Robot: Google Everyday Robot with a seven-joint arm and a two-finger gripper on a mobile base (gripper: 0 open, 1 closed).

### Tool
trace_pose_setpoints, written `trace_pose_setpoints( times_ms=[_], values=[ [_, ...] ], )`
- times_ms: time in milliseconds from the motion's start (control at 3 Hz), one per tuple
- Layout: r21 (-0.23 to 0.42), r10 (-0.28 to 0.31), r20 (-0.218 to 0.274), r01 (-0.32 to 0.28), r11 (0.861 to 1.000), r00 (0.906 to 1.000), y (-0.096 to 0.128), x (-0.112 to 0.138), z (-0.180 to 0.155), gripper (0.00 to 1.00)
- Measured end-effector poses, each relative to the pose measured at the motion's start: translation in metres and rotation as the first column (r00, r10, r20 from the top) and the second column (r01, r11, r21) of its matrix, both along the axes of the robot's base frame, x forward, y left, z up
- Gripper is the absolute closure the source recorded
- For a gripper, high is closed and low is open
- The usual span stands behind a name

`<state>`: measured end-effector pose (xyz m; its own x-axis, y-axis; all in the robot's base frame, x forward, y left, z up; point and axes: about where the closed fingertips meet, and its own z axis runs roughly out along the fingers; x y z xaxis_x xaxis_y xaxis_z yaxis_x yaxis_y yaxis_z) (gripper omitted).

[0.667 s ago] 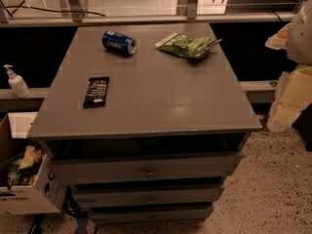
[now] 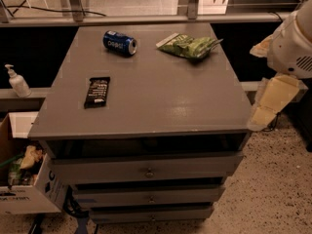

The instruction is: Pick green jalapeno chip bag

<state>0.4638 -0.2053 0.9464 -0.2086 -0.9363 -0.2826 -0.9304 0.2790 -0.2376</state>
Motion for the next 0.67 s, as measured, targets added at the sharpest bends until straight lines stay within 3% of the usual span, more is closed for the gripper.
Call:
trace_pose_setpoints(
  times_ms=[333,667],
  values=[
    [0.084,-0.029,0.044,0.025,0.996,0.9986,0.015,0.044,-0.033,0.00],
    [0.160,-0.077,0.122,0.057,0.986,0.9895,0.026,0.094,-0.043,0.00]
  ],
)
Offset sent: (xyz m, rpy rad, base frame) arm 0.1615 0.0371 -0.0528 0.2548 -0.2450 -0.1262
